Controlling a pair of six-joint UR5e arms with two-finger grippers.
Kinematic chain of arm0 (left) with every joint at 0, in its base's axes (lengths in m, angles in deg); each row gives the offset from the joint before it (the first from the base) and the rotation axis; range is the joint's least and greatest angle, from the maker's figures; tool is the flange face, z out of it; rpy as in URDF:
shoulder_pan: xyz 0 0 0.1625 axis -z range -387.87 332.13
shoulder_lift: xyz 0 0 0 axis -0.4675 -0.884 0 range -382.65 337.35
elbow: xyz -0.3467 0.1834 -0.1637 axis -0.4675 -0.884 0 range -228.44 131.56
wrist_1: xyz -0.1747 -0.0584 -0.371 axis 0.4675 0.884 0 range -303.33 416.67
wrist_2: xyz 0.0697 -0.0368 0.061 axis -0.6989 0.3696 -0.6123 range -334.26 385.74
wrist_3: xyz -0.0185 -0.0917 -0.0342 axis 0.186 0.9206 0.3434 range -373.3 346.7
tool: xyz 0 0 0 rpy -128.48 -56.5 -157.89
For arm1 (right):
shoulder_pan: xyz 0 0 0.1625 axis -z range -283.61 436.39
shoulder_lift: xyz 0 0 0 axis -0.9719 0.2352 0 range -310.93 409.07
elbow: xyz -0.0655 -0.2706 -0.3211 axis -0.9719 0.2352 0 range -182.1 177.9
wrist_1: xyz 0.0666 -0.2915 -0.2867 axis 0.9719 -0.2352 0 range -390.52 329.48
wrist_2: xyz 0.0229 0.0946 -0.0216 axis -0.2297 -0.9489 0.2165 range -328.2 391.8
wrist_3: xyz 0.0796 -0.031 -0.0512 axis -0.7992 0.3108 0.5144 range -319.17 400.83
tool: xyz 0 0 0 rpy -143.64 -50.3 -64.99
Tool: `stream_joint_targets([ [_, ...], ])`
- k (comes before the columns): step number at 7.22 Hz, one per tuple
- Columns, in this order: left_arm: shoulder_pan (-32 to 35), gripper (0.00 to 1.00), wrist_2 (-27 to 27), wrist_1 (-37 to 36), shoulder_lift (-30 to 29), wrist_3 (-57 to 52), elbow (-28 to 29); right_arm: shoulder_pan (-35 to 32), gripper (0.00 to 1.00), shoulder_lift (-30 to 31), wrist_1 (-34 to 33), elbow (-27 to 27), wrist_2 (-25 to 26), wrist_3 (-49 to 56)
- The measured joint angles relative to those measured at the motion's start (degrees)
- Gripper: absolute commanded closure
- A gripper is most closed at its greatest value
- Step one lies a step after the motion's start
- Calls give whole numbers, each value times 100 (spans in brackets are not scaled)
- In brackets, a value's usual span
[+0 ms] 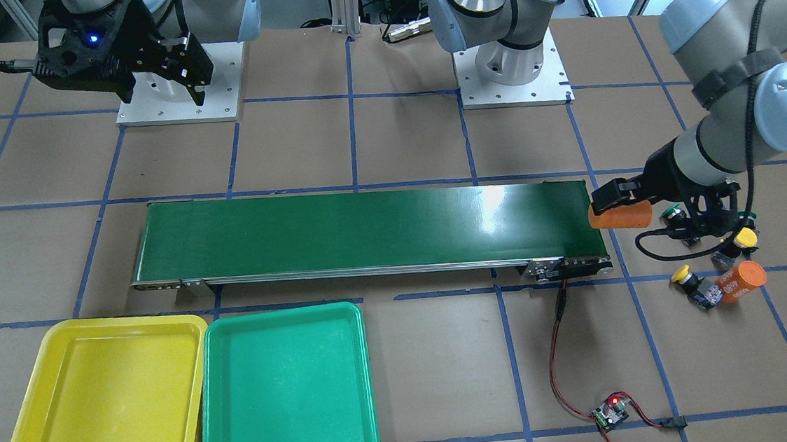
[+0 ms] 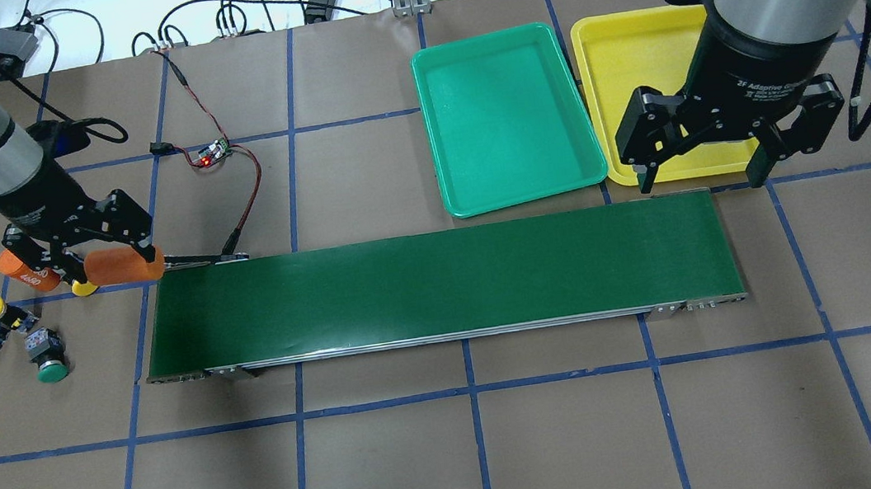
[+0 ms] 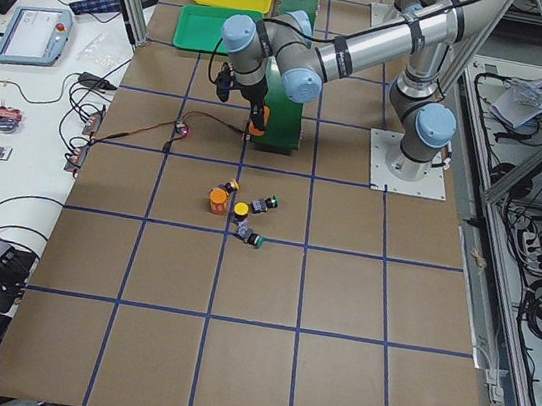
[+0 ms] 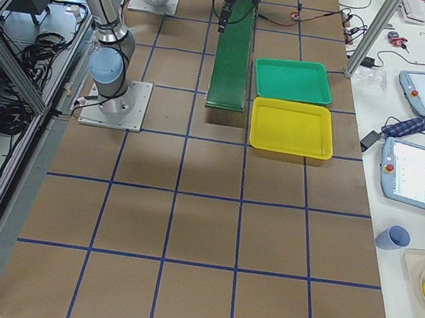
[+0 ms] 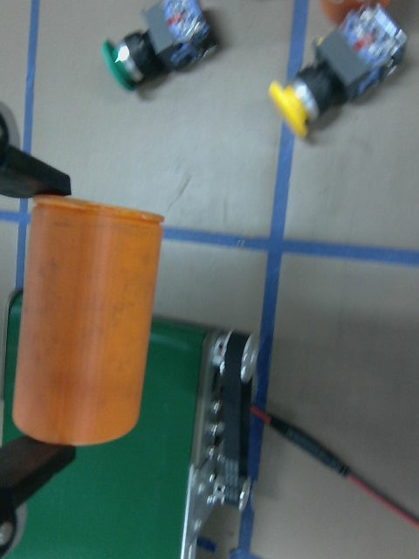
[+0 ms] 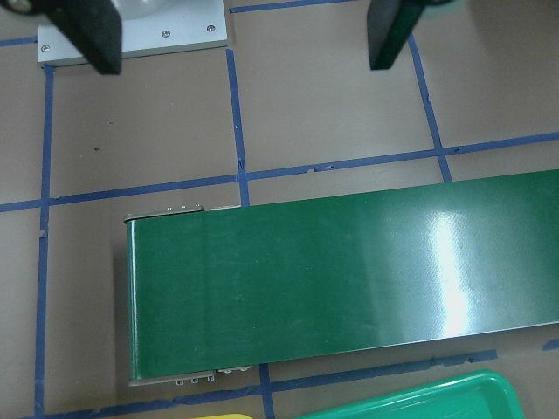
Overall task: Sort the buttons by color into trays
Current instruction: 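Carry the orange cylinder with the left gripper onto the conveyor belt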
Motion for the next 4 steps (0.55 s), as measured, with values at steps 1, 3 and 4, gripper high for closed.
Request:
stream_joint_targets([
  [1,101,100,2,-272,76,2,-302,1,0,0,0,0,-3,0],
  [3,219,100,15,-952,111,19,-926,3,0,0,0,0,1,-1],
  [4,293,100,80,-1154,110,39,-1090,1,0,0,0,0,1,-1],
])
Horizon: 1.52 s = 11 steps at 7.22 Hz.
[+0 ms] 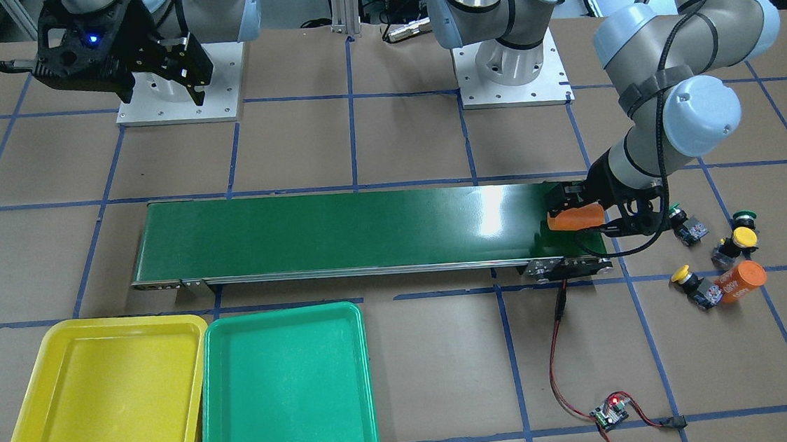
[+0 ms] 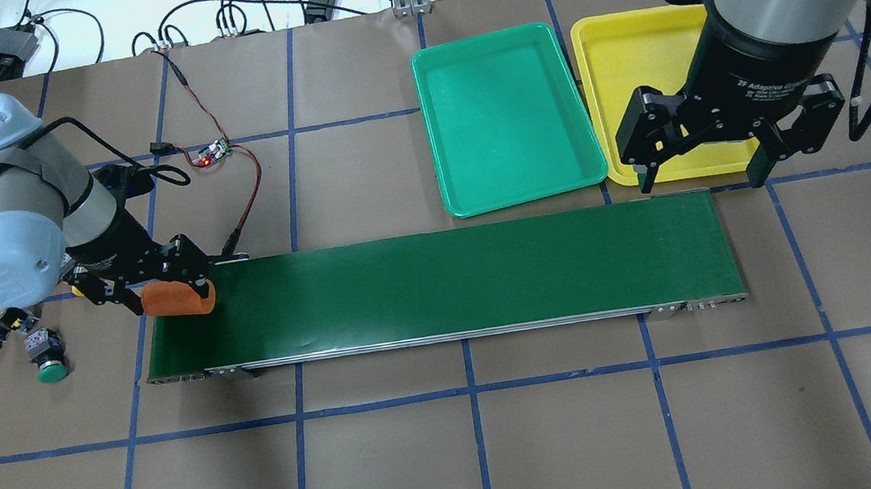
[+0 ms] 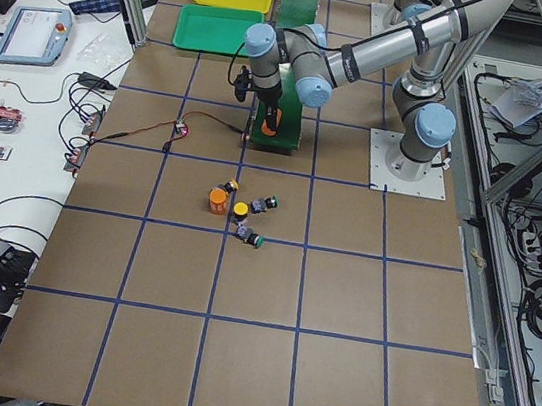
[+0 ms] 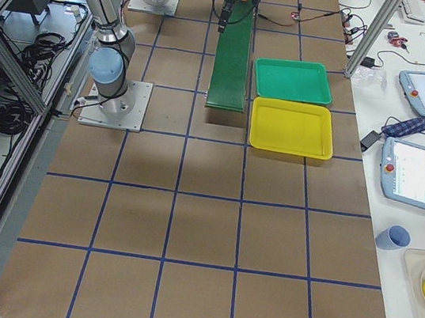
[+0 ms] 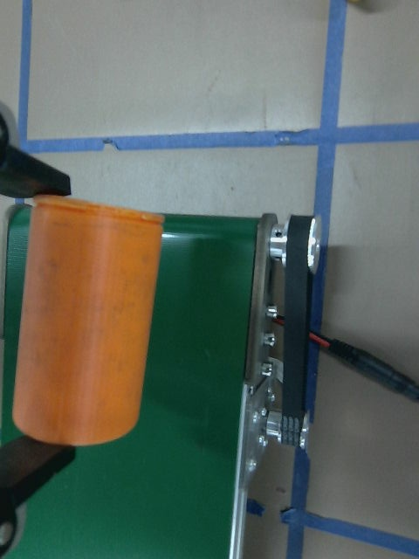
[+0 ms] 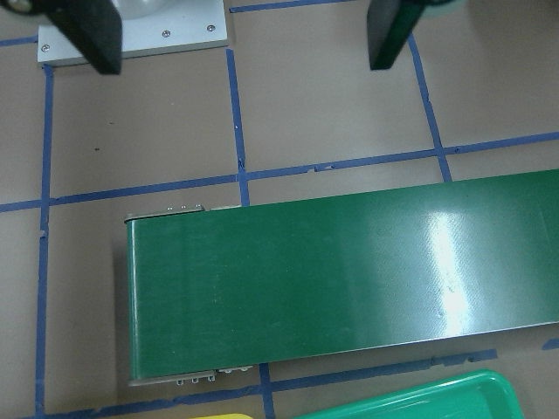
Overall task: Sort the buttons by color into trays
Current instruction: 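Carry the orange cylinder with the left gripper onto the conveyor belt, then open the left gripper and withdraw toward the cluster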
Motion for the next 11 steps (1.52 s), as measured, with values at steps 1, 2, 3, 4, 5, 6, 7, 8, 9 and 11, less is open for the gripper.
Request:
stream_joint_targets([
  [1,102,42,97,-80,1,31,-82,-1,0,0,0,0,-1,0],
  [2,191,6,140,-102,2,67,-141,-1,0,0,0,0,-3,0],
  [3,242,0,157,-121,8,86,-212,-1,0,0,0,0,-5,0],
  [4,266,0,171,-140,34,93,-254,-1,0,0,0,0,-5,0],
  [5,277,0,184,-143,91,96,-266,-1,0,0,0,0,-8,0],
  [6,277,0,191,-130,183,97,-249,-1,0,0,0,0,-8,0],
  [7,259,0,218,-106,292,76,-222,-1,0,0,0,0,-8,0],
  [8,205,0,340,-96,375,33,-168,-1,0,0,0,0,-8,0],
  [9,48,0,511,-41,413,1,-36,-1,0,0,2,0,-6,0],
  [11,-781,0,623,147,287,-506,384,-1,0,0,3,0,-8,0],
])
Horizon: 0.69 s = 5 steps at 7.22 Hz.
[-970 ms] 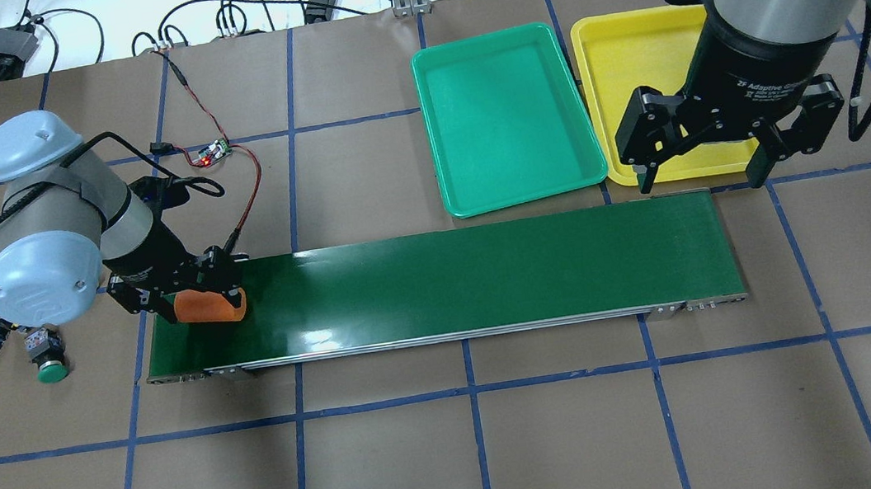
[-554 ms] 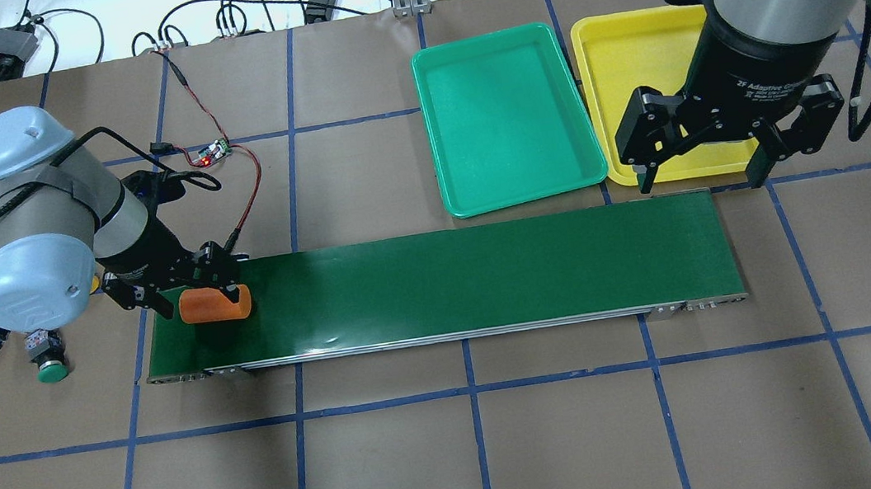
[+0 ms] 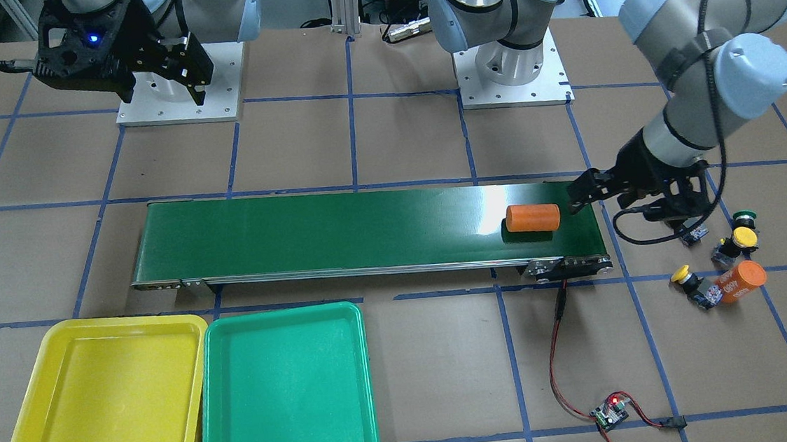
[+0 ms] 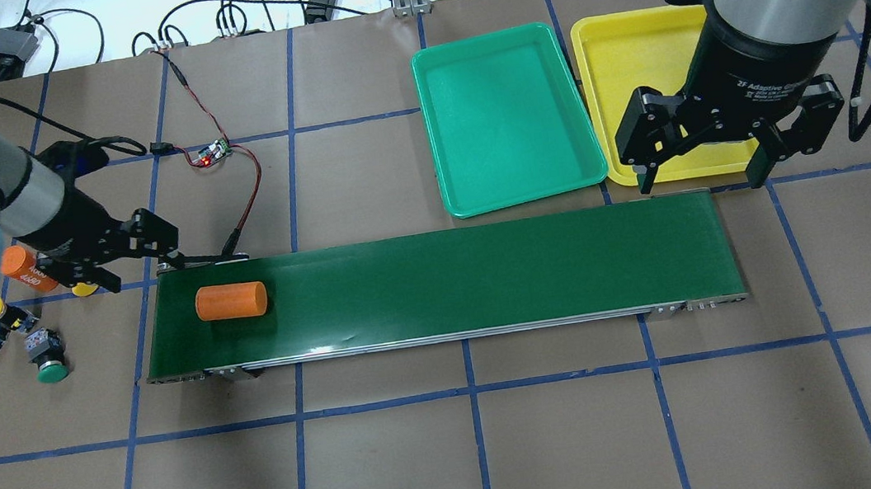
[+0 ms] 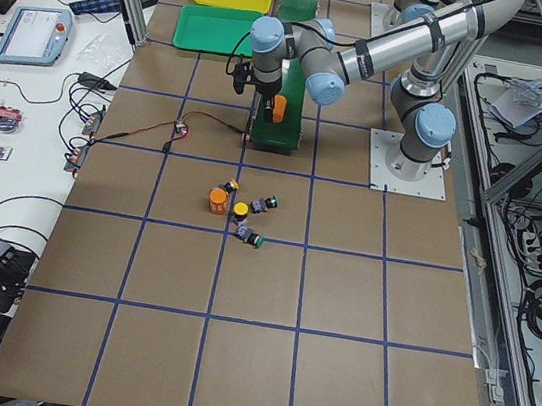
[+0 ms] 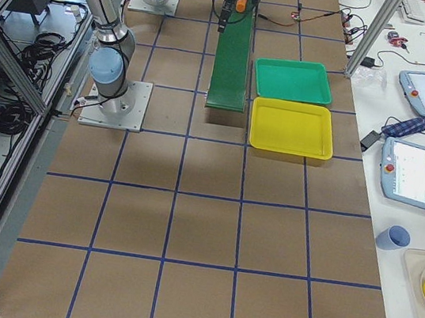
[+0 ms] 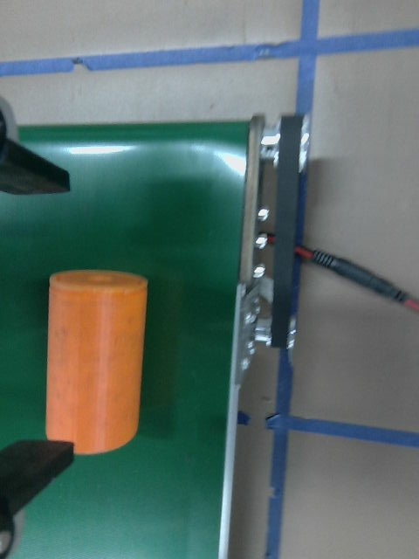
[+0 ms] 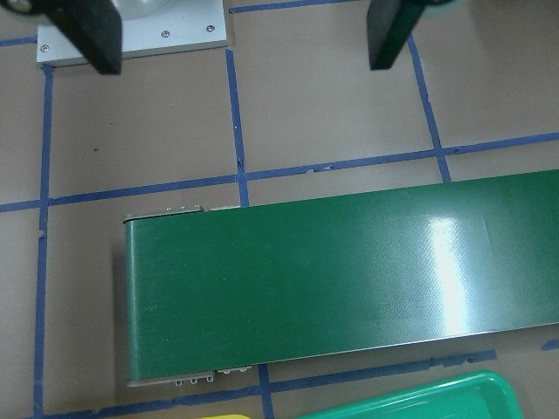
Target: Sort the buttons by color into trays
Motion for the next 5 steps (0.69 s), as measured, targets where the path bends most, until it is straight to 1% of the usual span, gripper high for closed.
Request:
stream_joint_targets([
  [1,-405,0,-18,10,-194,-351,375,0,0,0,1,-2,1,-2],
  [2,-624,0,-109,36,-508,-740,938,0,0,0,1,-4,3,-4],
  [4,-972,0,-450,97,-1295,-1678,1953,0,0,-3,0,-6,5,-5],
  [5,-1254,0,-501,111,-1655,-2094,2270,0,0,-4,3,-8,10,-2],
])
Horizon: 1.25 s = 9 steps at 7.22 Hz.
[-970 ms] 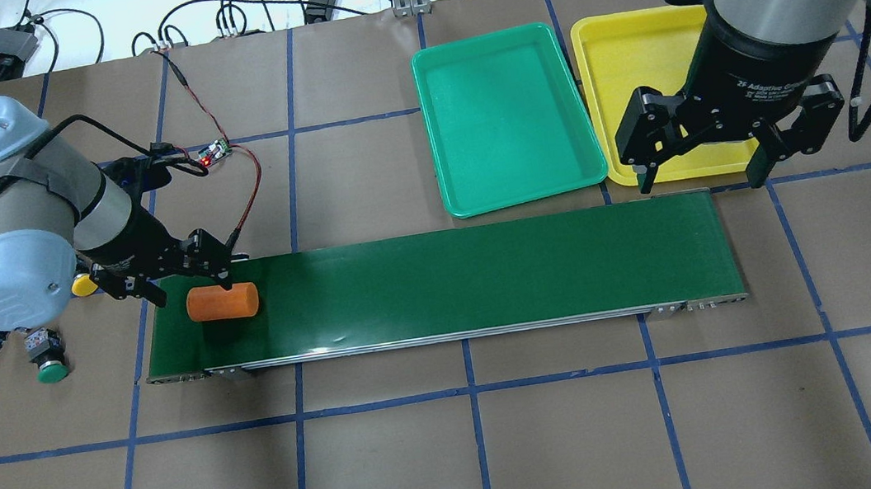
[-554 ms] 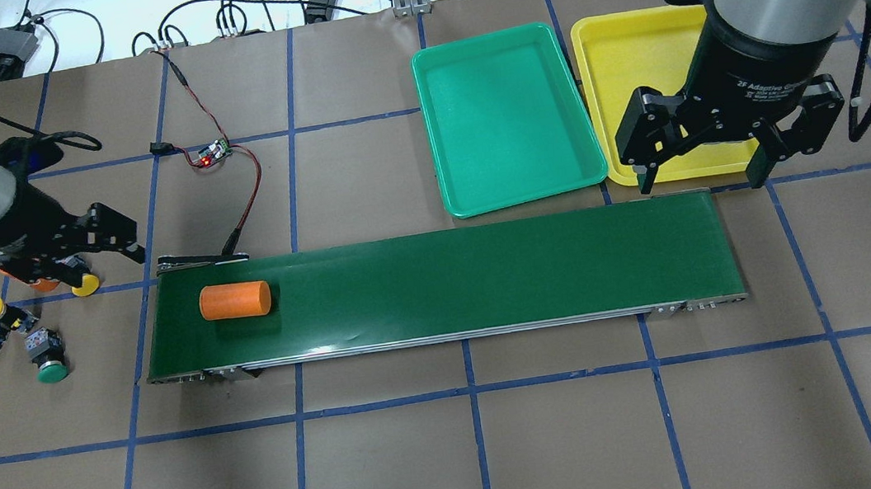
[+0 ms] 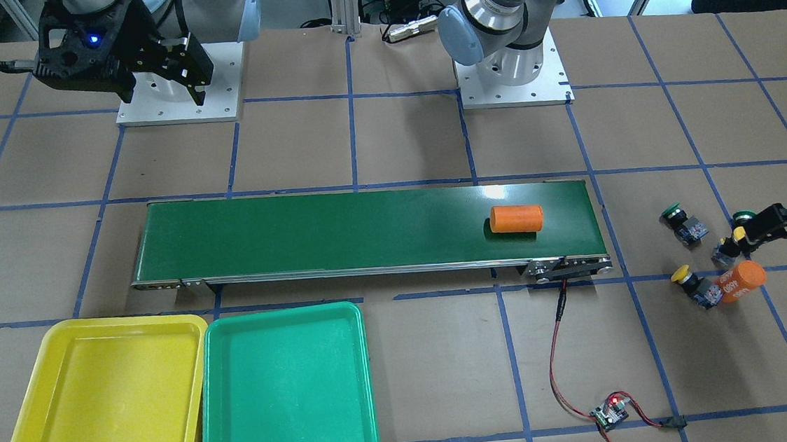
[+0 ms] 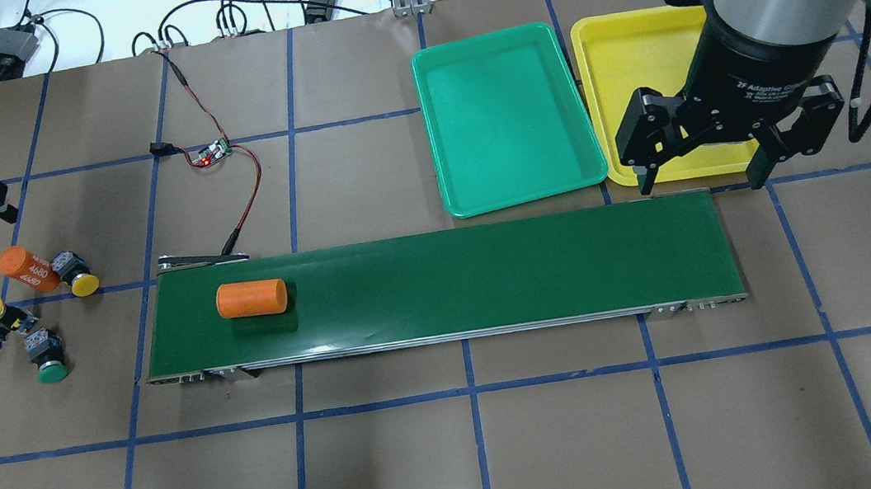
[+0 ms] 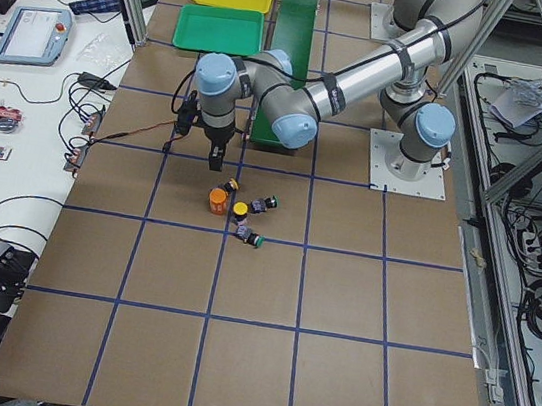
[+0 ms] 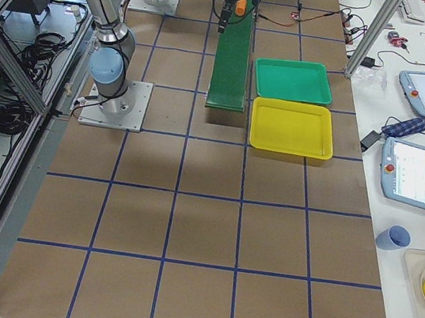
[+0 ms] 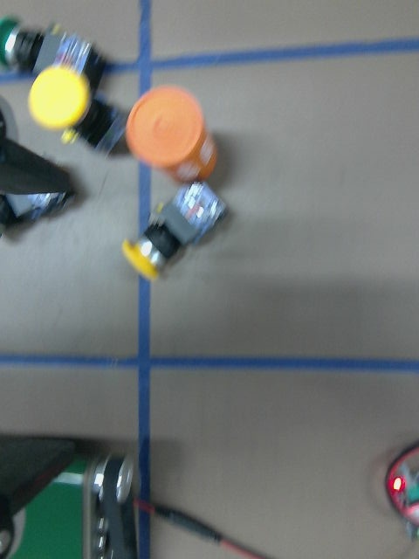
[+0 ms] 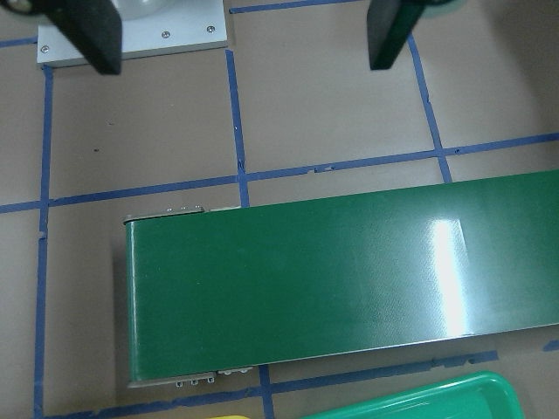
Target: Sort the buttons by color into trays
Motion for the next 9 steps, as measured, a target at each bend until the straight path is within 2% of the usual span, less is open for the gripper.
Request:
stream_joint_targets([
  [2,-318,0,111,117,-509,-399,276,0,0,-4,2,-1,4,2],
  [5,-160,1,279,113,-979,-240,313,3,0,-4,3,-1,5,2],
  [6,-79,29,277,83,-1051,-227,278,2,0,-4,3,-1,3,2],
  [9,-40,14,240,24,-1201,-247,265,0,0,-3,3,-14,-10,-1],
])
